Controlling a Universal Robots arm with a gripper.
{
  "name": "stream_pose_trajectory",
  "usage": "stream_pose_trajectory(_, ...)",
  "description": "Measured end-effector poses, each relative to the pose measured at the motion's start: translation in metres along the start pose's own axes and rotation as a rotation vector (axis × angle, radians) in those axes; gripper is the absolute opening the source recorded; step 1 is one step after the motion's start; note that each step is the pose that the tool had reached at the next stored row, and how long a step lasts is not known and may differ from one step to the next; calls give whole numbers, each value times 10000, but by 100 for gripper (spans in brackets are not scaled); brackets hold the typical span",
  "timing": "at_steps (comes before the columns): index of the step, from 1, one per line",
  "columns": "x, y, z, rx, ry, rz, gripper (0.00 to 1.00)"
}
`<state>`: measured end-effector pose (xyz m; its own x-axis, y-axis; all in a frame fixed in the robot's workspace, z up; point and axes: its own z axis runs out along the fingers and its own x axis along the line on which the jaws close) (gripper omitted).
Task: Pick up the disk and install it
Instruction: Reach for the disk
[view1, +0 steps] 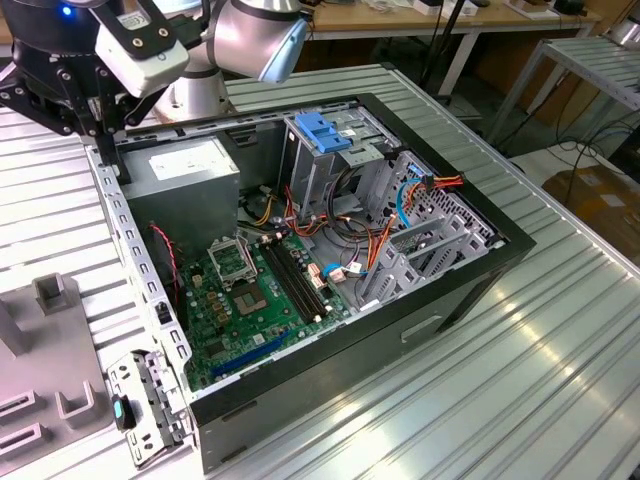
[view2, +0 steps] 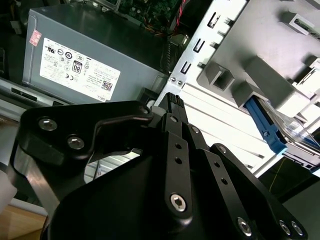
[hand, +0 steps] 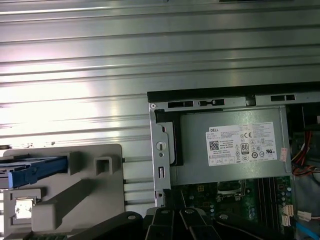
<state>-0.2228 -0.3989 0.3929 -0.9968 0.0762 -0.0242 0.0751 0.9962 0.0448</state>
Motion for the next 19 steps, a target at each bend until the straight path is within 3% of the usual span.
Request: stream_pose_trajectory(19,142,-11,-4,0,0,-1,11)
